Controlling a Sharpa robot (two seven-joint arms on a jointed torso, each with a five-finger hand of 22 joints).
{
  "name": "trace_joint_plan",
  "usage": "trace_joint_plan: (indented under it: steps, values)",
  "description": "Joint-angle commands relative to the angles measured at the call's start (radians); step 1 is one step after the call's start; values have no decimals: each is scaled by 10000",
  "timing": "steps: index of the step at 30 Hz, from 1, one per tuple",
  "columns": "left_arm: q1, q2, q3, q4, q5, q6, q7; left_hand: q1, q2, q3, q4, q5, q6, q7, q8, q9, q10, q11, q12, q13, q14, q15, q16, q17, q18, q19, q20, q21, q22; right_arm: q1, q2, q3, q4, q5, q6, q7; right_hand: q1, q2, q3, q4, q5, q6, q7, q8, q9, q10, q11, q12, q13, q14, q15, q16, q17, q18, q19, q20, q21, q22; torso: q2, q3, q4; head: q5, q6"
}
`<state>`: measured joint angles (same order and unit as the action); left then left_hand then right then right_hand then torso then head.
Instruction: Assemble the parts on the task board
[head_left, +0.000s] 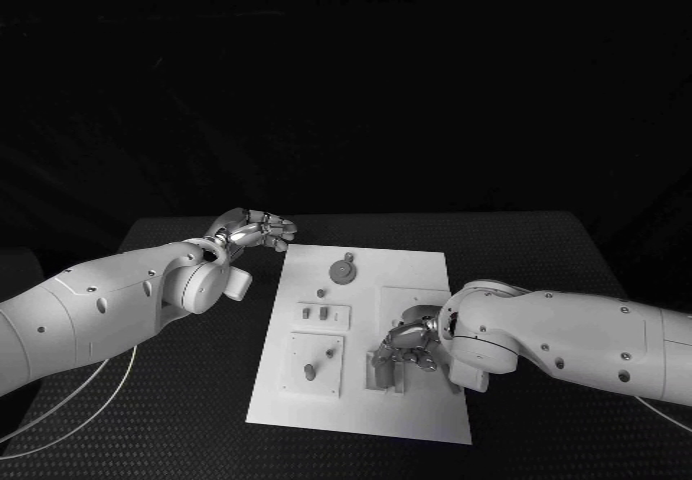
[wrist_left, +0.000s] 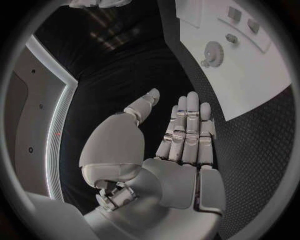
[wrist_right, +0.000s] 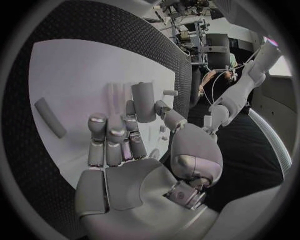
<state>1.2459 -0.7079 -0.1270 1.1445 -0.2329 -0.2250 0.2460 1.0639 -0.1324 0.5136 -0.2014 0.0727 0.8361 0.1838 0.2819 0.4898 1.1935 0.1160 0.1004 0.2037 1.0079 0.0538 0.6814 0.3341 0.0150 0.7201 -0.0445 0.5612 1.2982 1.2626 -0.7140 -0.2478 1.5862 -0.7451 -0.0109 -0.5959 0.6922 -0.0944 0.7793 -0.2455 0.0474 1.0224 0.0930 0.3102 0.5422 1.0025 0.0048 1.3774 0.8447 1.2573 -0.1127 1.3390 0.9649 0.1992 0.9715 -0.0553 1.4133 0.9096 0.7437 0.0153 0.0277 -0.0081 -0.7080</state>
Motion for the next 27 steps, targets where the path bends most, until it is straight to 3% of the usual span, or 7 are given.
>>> trace_joint_plan:
  steps: [1, 5, 16, 21, 24, 27]
  values:
    - [7, 25, 5, 15, 36, 93, 53, -42, -54, 1, 78, -32, -41, -4, 48, -11, 60, -17, -68, -14, 64, 39, -61, 17, 116, 55, 27, -54, 15, -44, 35, 0, -16, -101, 219, -6, -85, 11, -59, -17, 25, 79, 20, -27, -1, 178, -196, -62, 16, -43, -58, -39, 14, 626, -66, 40, 49, 14, 1, 4, -1, 36, -37]
    - [7, 37, 4, 2, 36, 102, 48, -43, -53, 2, 81, -31, -41, -4, 49, -11, 61, -17, -68, -15, 64, 39, -63, 20, 116, 55, 27, -55, 16, -78, 47, 1, -44, -114, 218, -4, -126, 18, -69, -8, 23, 76, 21, -34, -4, 172, -196, -68, 28, -48, -59, -44, 21, 626, -72, 40, 48, 14, -1, 7, -6, 15, -83]
    - [7, 35, 2, 1, 36, 112, 32, -46, -47, 5, 92, -30, -41, -4, 51, -13, 61, -17, -70, -15, 69, 38, -67, 31, 116, 57, 27, -59, 22, -150, 103, 1, -118, -264, 139, -10, -306, -32, -114, 32, 13, 68, 22, -55, -8, 148, -195, -86, 80, -67, -62, -61, 54, 626, -90, 33, 50, 15, 4, 9, 8, -1, -62]
    - [7, 36, 0, -2, 36, 108, 27, -47, -47, 6, 96, -30, -42, -4, 52, -14, 62, -17, -71, -15, 72, 37, -69, 35, 116, 58, 27, -61, 24, -158, 145, 1, -146, -418, 156, -9, -422, -170, -169, 30, 11, 36, 29, -76, -10, 122, -190, -104, 109, -82, -61, -73, 75, 626, -101, 22, 49, 13, 2, 9, -4, 36, -88]
    - [7, 44, -2, -8, 36, 112, 18, -48, -46, 7, 99, -30, -43, -3, 52, -15, 62, -17, -71, -16, 73, 37, -70, 38, 116, 58, 26, -62, 25, -173, 157, 1, -155, -378, 129, 3, -495, -217, -219, 38, 11, 14, 36, -89, -9, 108, -183, -115, 127, -91, -56, -80, 86, 626, -105, 17, 48, 12, -3, 1, -2, -36, -51]
    - [7, 42, -3, -13, 36, 117, 16, -48, -46, 8, 100, -30, -43, -3, 53, -15, 62, -17, -71, -16, 73, 37, -72, 41, 117, 59, 26, -63, 26, -183, 161, 1, -154, -387, 209, 7, -557, -292, -272, 37, 11, -23, 46, -110, -12, 83, -175, -133, 141, -106, -52, -93, 98, 626, -114, 10, 42, 8, -8, -4, -6, -26, -51]
